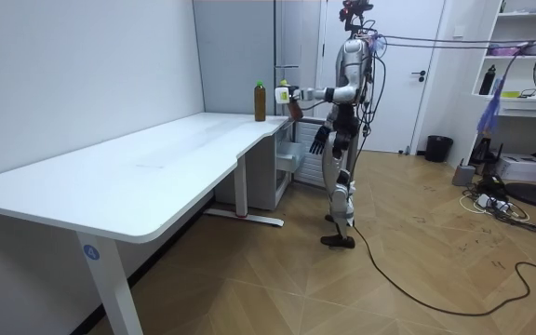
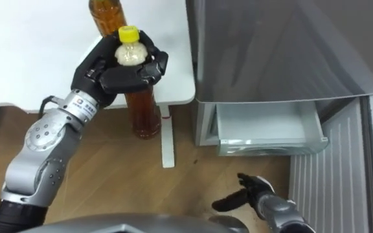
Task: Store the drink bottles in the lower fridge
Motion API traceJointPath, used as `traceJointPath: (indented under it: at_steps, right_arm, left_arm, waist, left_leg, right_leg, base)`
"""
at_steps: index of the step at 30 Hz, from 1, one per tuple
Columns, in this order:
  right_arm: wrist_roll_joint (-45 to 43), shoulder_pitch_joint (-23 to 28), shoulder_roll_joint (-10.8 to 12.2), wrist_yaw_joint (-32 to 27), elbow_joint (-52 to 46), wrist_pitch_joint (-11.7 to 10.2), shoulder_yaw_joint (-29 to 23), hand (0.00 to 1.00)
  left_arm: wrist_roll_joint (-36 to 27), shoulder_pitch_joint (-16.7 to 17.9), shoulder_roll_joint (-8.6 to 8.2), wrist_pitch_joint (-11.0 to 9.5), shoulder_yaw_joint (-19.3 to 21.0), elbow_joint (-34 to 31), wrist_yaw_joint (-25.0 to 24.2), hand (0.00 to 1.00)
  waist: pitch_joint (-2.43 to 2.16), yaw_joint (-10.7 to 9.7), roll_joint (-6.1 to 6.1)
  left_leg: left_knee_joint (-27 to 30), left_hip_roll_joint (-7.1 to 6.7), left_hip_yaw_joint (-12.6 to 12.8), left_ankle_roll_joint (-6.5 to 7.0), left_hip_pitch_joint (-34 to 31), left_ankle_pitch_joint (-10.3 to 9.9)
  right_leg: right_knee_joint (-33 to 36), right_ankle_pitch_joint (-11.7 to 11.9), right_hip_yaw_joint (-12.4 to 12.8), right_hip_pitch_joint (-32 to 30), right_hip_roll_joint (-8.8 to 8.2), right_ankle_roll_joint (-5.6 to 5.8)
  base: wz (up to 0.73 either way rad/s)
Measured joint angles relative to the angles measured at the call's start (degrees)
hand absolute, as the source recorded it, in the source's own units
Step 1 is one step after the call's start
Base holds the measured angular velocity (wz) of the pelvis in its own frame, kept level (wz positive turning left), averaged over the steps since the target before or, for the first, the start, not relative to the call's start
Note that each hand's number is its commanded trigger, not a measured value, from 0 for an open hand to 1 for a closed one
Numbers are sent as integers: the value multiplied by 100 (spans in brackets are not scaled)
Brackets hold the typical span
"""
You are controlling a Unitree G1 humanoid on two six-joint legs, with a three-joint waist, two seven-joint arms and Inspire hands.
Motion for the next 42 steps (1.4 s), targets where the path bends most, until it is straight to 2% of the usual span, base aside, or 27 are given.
traceJointPath:
  at_steps: [5,12,18,21,26,35,37,42]
  right_arm:
    - [-258,16,-13,474,-983,-30,159,0]
    - [-269,167,-24,1069,-1792,-23,340,0]
    - [-271,391,-96,1582,-2614,-19,458,0]
    - [-269,459,-128,1860,-2930,38,529,0]
    - [-244,495,-137,2575,-3678,95,643,0]
    - [436,494,-216,3411,-3863,155,673,0]
    - [696,503,-234,3569,-3994,249,739,0]
    - [1228,510,-247,3636,-4089,399,780,0]
  left_arm:
    - [-2,193,12,1,-112,42,-136,100]
    - [-1,247,14,-49,-117,31,-228,100]
    - [-6,293,55,-74,-98,68,-342,100]
    - [-3,300,114,-74,-98,69,-341,100]
    - [19,300,96,-75,-101,66,-387,100]
    - [21,300,101,-93,-199,350,-504,100]
    - [21,300,105,-93,-323,351,-499,100]
    - [15,299,111,-101,-391,353,-488,100]
  waist:
    - [13,49,34]
    - [22,79,18]
    - [70,191,-100]
    - [72,224,-105]
    - [67,197,-110]
    - [62,243,-240]
    - [44,332,-290]
    - [46,359,-285]
  left_leg:
    - [32,-27,-174,0,-64,0]
    - [38,-47,-202,5,-62,1]
    - [25,-41,-135,6,-20,0]
    - [25,-42,-135,9,-45,-3]
    - [66,-41,-175,9,-84,-3]
    - [93,-50,-179,12,-80,-3]
    - [93,-48,-174,13,-92,-3]
    - [112,-49,-181,14,-84,-5]
  right_leg:
    - [-3,0,-165,9,-28,0]
    - [83,-9,-351,-12,-71,14]
    - [87,-9,-343,18,-67,14]
    - [92,-9,-347,8,-69,14]
    - [97,-8,-382,-3,-72,14]
    - [170,-11,-470,-40,-99,17]
    - [176,-10,-461,-70,-98,16]
    - [184,-8,-467,-49,-100,13]
  base:
    - [14]
    - [2]
    - [-2]
    - [0]
    - [2]
    - [0]
    - [-8]
    - [-1]
